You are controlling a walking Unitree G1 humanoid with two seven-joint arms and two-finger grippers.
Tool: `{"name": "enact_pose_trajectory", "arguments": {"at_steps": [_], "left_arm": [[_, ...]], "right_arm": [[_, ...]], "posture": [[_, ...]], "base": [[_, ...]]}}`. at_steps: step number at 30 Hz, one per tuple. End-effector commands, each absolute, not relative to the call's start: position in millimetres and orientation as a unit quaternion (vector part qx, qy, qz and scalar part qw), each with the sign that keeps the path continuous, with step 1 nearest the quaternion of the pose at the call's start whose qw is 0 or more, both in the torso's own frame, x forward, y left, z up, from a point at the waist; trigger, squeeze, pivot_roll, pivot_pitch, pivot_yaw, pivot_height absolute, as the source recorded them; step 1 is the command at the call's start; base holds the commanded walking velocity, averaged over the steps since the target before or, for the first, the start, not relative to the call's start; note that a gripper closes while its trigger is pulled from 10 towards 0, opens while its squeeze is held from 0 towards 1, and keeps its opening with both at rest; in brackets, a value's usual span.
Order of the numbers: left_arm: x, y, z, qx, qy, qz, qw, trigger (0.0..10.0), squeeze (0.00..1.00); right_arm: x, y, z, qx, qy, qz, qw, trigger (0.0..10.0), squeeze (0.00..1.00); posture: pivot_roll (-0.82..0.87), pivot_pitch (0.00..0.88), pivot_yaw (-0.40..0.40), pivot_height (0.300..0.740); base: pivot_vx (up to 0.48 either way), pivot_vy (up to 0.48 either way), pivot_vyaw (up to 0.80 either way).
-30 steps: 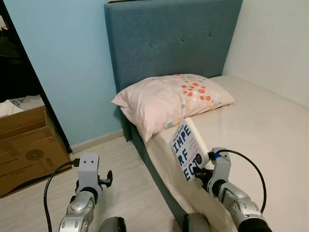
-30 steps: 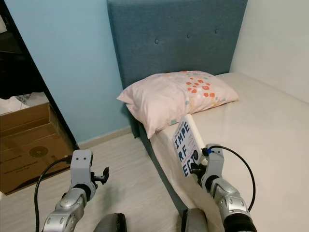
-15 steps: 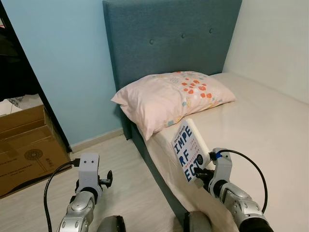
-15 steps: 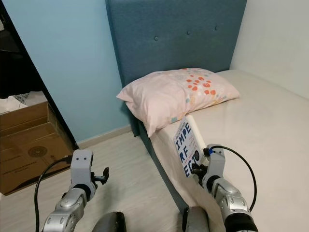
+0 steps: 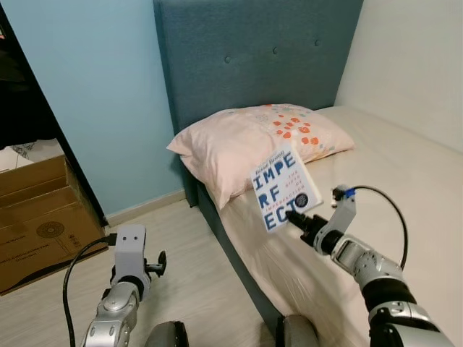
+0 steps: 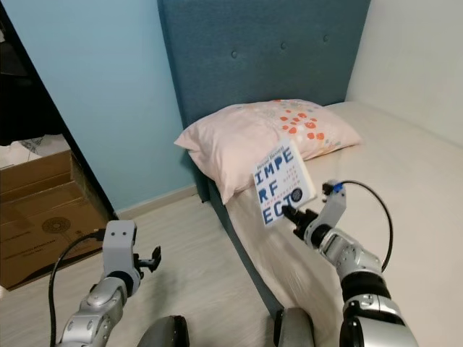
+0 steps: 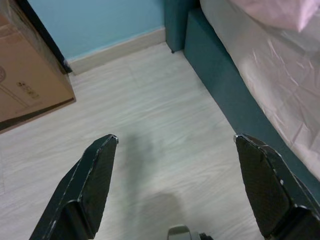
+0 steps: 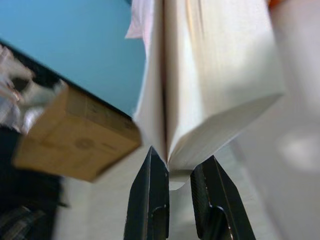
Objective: Clean up the room
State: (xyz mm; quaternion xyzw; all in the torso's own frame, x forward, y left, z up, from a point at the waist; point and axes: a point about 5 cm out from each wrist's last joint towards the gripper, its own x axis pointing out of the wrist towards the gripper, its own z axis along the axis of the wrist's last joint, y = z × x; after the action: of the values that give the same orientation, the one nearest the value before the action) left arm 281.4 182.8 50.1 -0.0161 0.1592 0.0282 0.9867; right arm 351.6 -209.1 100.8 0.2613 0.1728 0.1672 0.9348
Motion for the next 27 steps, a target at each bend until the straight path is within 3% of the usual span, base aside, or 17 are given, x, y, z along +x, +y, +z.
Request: {"name": "enact_pose_trajectory", "arguments": {"at_steps": [1, 12, 19, 27], "left_arm": [[280.9, 189.3, 52.6, -0.016, 0.156, 0.040, 0.987, 10.0, 0.00], [281.3, 186.8, 57.6, -0.009, 0.135, 0.048, 0.990, 10.0, 0.00], [284.4, 179.7, 61.3, -0.002, 0.125, 0.038, 0.991, 10.0, 0.00], [287.6, 174.6, 65.7, 0.001, 0.118, 0.031, 0.993, 10.0, 0.00]], "right_arm": [[355.2, -206.1, 107.5, 0.235, 0.150, 0.180, 0.943, 10.0, 0.00], [339.9, -186.8, 93.2, 0.263, 0.122, 0.186, 0.939, 10.0, 0.00], [327.6, -174.7, 83.1, 0.215, 0.115, 0.196, 0.950, 10.0, 0.00], [324.3, -175.0, 81.6, 0.213, 0.113, 0.195, 0.951, 10.0, 0.00]], "posture": [[0.06, 0.072, -0.013, 0.578], [0.05, 0.050, -0.011, 0.617], [0.05, 0.040, 0.003, 0.647], [0.05, 0.032, 0.001, 0.682]], "base": [[0.000, 0.000, 0.00], [0.000, 0.000, 0.00], [0.000, 0.000, 0.00], [0.000, 0.000, 0.00]]}}
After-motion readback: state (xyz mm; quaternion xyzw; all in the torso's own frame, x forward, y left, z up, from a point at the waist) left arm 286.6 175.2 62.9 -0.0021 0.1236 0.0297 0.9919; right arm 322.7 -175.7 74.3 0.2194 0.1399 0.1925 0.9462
